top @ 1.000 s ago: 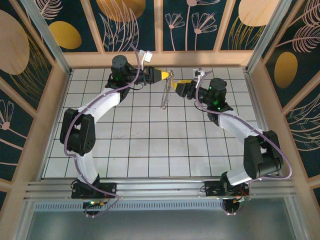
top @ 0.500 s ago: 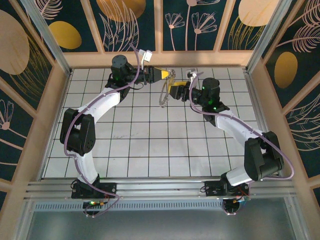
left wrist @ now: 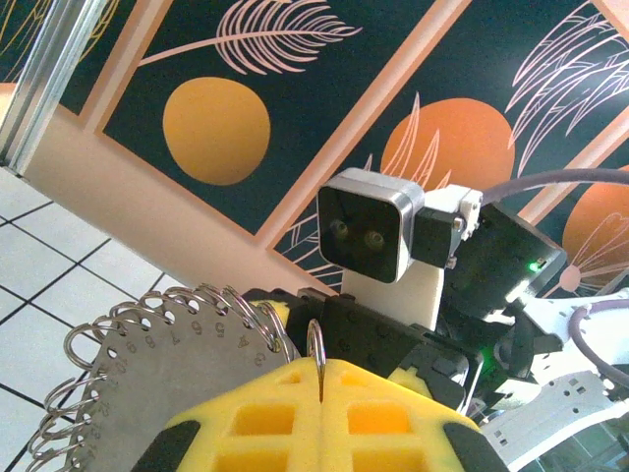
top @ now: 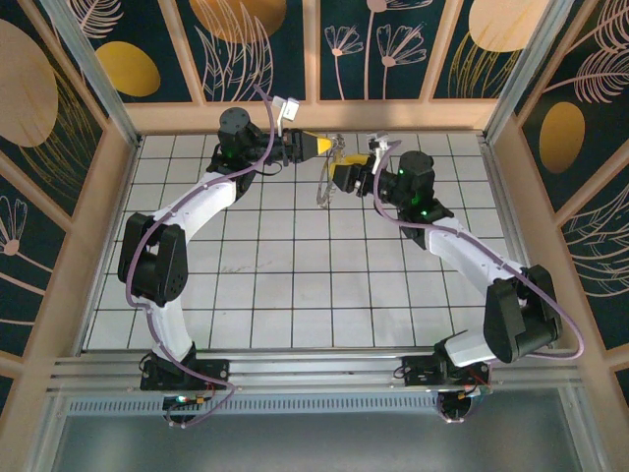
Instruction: Put the keys on the keyring
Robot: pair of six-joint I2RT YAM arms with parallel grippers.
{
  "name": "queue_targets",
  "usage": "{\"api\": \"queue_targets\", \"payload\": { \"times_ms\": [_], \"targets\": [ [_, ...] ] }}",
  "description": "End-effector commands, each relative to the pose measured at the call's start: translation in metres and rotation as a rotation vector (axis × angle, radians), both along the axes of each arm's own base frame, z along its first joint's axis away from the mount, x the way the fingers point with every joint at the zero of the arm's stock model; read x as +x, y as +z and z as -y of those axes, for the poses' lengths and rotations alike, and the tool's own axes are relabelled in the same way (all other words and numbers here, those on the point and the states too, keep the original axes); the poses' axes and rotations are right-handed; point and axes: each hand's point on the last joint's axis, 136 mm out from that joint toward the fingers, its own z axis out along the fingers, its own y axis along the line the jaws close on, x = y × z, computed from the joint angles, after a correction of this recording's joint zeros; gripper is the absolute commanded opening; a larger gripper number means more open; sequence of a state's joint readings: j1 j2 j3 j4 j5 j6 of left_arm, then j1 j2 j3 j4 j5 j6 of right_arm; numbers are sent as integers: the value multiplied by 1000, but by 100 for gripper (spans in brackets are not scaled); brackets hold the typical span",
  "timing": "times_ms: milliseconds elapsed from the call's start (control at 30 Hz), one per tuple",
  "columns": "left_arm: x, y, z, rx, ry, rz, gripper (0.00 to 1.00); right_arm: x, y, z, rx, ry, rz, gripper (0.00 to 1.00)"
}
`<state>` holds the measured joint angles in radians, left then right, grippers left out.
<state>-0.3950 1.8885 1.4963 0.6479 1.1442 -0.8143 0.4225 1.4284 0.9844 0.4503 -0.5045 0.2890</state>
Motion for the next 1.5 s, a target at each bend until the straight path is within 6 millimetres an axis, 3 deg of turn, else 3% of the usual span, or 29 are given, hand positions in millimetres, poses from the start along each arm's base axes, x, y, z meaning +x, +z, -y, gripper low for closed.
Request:
{"api": "queue_targets", "payload": {
  "times_ms": [0,367,767,1133,1467],
  "targets": [
    [-2,16,4,-34,-8,68,0,7,21,-5,4,-4,63,58],
    [1,14,5,-37,-1,61,0,10,14,-9,-14,12,47,52],
    [6,18,4,-50,35,63,0,-3,5,-10,-20,52,28,28],
    [10,17,4,-52,54,56,0,-12,5,-16,-28,88,30,0],
    [13,17,4,-56,68,56,0,-26,1,-32,-46,153,23,0]
  ]
}}
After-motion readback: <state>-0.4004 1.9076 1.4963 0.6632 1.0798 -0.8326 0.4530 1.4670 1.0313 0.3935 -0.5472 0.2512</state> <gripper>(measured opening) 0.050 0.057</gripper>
